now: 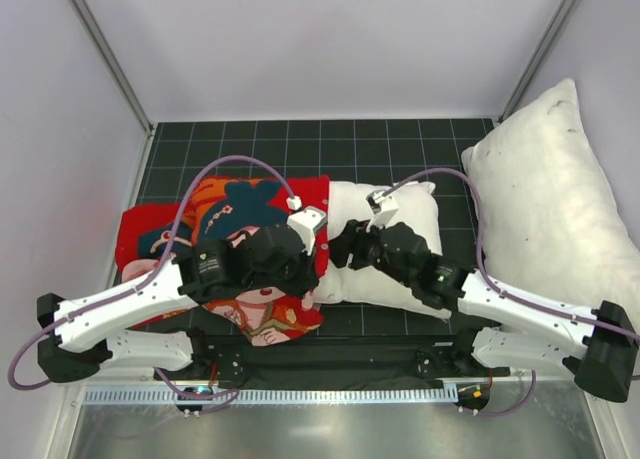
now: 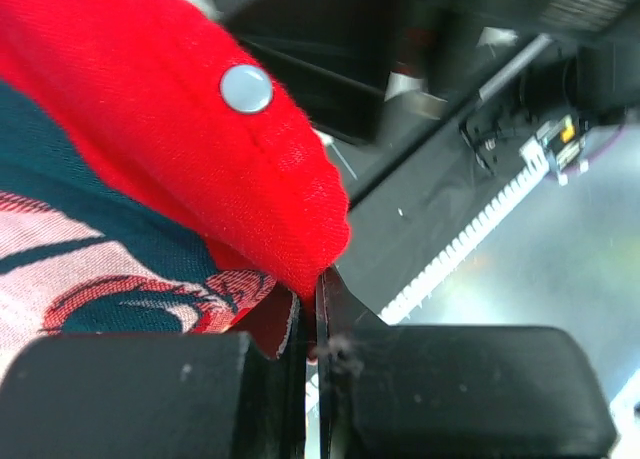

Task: Put the pillow into the pillowcase

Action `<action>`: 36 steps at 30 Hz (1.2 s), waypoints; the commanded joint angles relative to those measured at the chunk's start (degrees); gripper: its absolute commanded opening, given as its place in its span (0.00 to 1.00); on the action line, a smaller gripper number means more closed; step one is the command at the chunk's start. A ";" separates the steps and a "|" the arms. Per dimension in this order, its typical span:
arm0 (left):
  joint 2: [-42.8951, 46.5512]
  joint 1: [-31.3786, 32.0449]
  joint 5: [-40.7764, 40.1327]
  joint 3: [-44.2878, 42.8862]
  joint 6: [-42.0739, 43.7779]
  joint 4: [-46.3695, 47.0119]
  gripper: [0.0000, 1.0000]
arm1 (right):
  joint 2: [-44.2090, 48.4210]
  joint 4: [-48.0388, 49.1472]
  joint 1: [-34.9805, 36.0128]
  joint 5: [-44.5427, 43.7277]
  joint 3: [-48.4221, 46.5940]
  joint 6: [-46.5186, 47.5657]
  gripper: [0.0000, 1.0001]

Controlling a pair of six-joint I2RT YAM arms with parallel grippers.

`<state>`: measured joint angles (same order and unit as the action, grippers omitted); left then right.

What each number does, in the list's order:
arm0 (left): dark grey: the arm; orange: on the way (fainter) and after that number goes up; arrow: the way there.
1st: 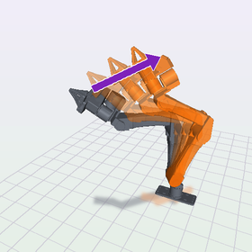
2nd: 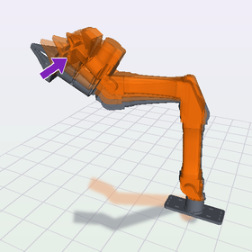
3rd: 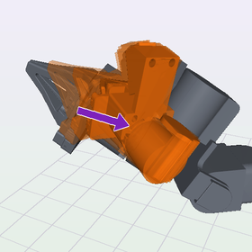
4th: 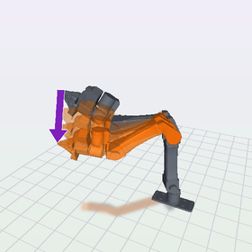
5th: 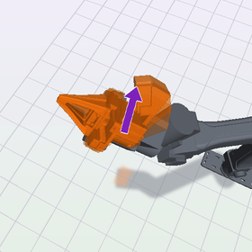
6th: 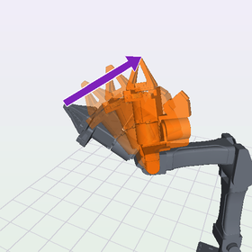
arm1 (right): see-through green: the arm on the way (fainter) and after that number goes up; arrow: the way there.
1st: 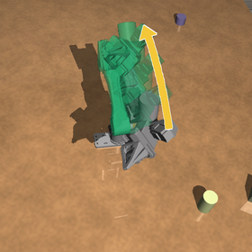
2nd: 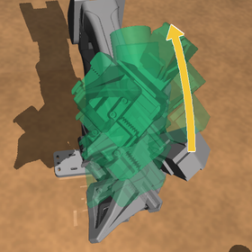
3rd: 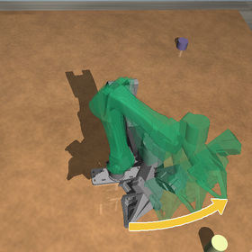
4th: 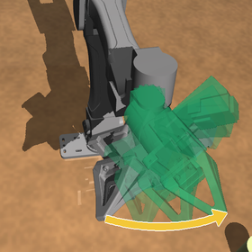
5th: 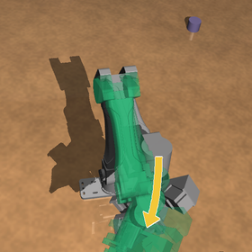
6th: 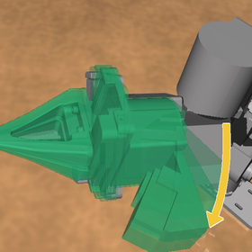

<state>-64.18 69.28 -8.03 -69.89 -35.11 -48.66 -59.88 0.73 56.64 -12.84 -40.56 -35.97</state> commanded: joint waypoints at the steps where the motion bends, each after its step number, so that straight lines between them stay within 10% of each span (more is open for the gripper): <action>1: 2.83 -0.63 -5.23 -1.74 -2.15 3.40 0.00 | 4.41 6.04 0.22 5.45 0.74 -3.06 0.59; 4: 4.24 -1.07 -7.96 -2.88 -2.07 2.09 0.00 | 5.47 6.21 0.22 10.36 0.74 -3.50 0.56; 10: 4.33 -1.34 -9.02 -7.80 -1.36 1.20 0.00 | -0.48 11.82 0.31 20.47 0.65 -6.66 0.16; 28: -3.31 -1.34 1.87 -15.27 -0.22 13.76 0.00 | -46.18 62.61 -2.06 24.18 -2.34 -24.84 0.04; 36: -28.06 6.73 7.77 -37.47 1.18 16.06 0.00 | -61.24 79.24 -5.13 25.41 -6.38 -35.14 0.04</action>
<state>-86.67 69.52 -11.03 -97.17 -33.61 -50.50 -115.22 78.41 53.36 14.55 -45.84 -66.26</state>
